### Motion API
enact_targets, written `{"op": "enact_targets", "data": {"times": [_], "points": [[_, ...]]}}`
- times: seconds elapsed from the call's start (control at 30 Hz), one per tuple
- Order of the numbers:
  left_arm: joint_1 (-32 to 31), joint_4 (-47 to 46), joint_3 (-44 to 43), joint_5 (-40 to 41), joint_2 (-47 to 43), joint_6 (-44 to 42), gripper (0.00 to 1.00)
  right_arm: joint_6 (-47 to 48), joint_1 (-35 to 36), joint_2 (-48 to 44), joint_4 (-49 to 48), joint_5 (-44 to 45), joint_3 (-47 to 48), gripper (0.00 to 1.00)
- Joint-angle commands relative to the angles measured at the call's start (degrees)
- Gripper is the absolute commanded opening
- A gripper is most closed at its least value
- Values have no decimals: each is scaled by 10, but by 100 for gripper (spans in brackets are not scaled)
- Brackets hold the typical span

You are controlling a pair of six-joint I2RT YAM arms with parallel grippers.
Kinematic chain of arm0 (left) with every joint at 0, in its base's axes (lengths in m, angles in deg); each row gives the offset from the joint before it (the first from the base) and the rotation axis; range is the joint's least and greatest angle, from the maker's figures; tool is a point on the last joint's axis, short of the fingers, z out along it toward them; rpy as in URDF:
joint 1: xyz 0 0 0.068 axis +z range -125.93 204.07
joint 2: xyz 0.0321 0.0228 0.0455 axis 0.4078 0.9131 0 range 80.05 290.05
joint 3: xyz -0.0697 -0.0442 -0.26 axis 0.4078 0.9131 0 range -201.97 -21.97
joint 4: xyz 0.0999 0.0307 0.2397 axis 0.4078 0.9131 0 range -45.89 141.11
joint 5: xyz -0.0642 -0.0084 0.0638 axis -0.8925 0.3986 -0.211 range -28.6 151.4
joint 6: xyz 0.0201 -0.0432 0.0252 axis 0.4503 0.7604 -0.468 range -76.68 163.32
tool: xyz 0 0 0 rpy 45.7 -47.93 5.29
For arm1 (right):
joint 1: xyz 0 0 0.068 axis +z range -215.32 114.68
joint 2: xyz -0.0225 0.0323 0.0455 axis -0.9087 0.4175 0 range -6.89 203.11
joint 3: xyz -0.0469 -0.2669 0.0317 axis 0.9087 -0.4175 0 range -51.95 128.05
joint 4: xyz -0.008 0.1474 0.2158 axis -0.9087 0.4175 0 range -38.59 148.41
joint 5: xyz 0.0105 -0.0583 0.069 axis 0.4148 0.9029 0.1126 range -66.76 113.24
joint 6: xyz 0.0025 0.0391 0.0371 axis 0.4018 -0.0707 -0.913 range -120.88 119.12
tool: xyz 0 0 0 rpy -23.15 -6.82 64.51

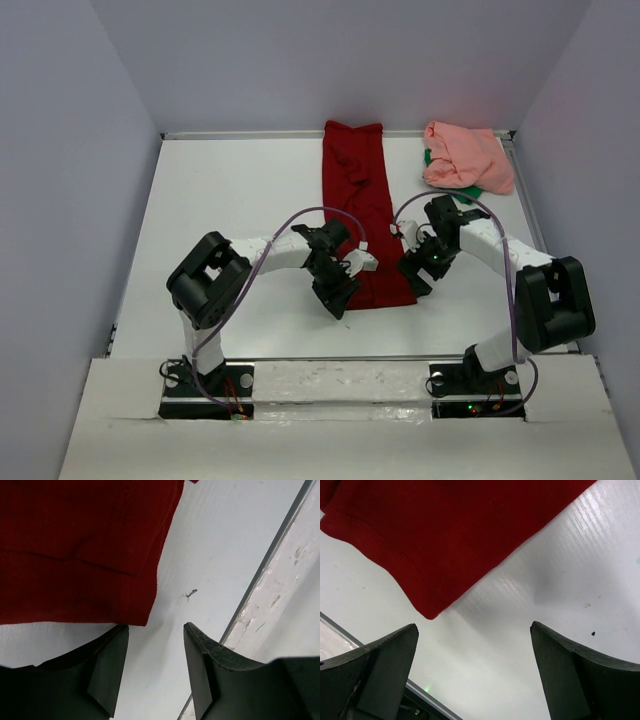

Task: Fold and stack the t-shirts
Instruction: Grab the bottom of the folded rectangular tshirt with both arms

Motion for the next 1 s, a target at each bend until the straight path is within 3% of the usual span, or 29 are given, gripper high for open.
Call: {"op": "enact_targets", "data": {"times": [0.0, 0.27, 0.57, 0.83, 0.97], "points": [[0, 0, -20, 1, 4, -1, 63, 8, -3, -17, 16, -18, 17, 100], [0, -1, -31, 3, 11, 2, 65, 8, -3, -16, 19, -25, 16, 100], [-11, 3, -47, 4, 26, -1, 60, 7, -3, -14, 22, -28, 18, 99], [-14, 0, -39, 17, 21, 1, 33, 9, -3, -15, 25, -30, 16, 99], [-14, 1, -38, 17, 19, 0, 25, 11, -3, -20, 31, -29, 16, 99]]}}
